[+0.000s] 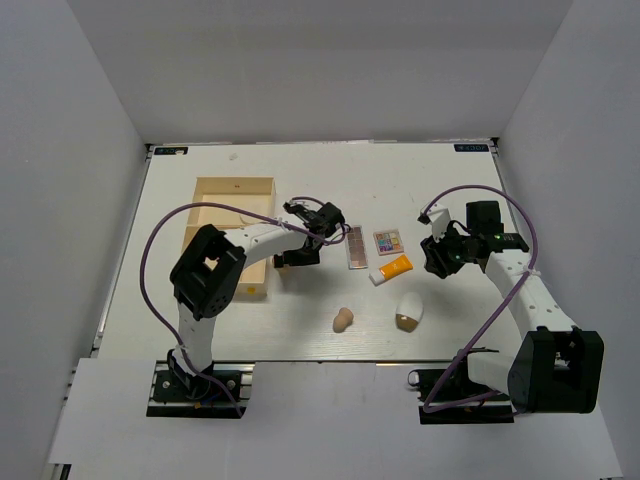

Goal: Organize the makeup

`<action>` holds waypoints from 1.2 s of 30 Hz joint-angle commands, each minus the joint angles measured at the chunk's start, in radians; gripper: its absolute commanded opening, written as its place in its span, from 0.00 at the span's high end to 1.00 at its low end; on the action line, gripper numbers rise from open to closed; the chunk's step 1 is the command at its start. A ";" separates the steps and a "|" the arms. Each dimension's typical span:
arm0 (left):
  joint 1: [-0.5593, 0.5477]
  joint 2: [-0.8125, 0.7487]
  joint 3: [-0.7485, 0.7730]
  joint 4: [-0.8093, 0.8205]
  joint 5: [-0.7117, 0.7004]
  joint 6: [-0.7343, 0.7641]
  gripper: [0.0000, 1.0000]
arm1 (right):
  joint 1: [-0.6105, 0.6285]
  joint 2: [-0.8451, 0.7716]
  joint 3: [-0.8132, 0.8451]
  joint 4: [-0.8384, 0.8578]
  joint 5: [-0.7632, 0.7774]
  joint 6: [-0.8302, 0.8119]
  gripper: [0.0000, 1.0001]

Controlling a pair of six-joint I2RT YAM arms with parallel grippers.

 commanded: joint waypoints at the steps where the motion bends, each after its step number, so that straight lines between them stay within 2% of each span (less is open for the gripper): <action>1: 0.004 0.003 -0.022 0.018 -0.045 -0.011 0.27 | -0.005 -0.006 0.016 0.022 -0.005 0.009 0.52; 4: 0.004 0.001 -0.043 0.032 -0.043 -0.008 0.32 | -0.005 -0.007 0.011 0.022 -0.003 0.009 0.52; 11: 0.004 0.008 -0.056 0.037 -0.045 -0.003 0.55 | -0.002 -0.012 0.010 0.022 -0.002 0.009 0.52; 12: 0.004 0.006 -0.053 0.035 -0.045 -0.002 0.63 | -0.003 -0.012 0.008 0.023 -0.002 0.009 0.52; 14: 0.004 0.005 -0.051 0.037 -0.043 0.004 0.69 | -0.005 -0.012 0.008 0.023 -0.003 0.009 0.52; 15: 0.004 0.003 -0.050 0.037 -0.040 0.009 0.80 | -0.002 -0.013 0.008 0.025 -0.002 0.009 0.52; 18: 0.004 -0.015 -0.045 0.061 -0.015 0.039 0.97 | -0.003 -0.012 0.005 0.023 -0.002 0.009 0.53; 19: -0.007 -0.035 -0.044 0.087 0.009 0.062 1.00 | -0.005 -0.013 0.005 0.023 -0.003 0.009 0.52; 25: -0.016 -0.170 -0.007 0.184 0.052 0.154 1.00 | -0.002 -0.017 0.005 0.016 -0.006 0.009 0.52; 31: 0.025 -0.275 0.099 0.188 -0.049 0.220 1.00 | 0.000 -0.013 0.010 0.005 -0.032 0.008 0.51; 36: 0.108 -0.247 0.194 0.165 -0.126 0.263 1.00 | 0.004 0.000 0.016 -0.015 -0.104 -0.009 0.48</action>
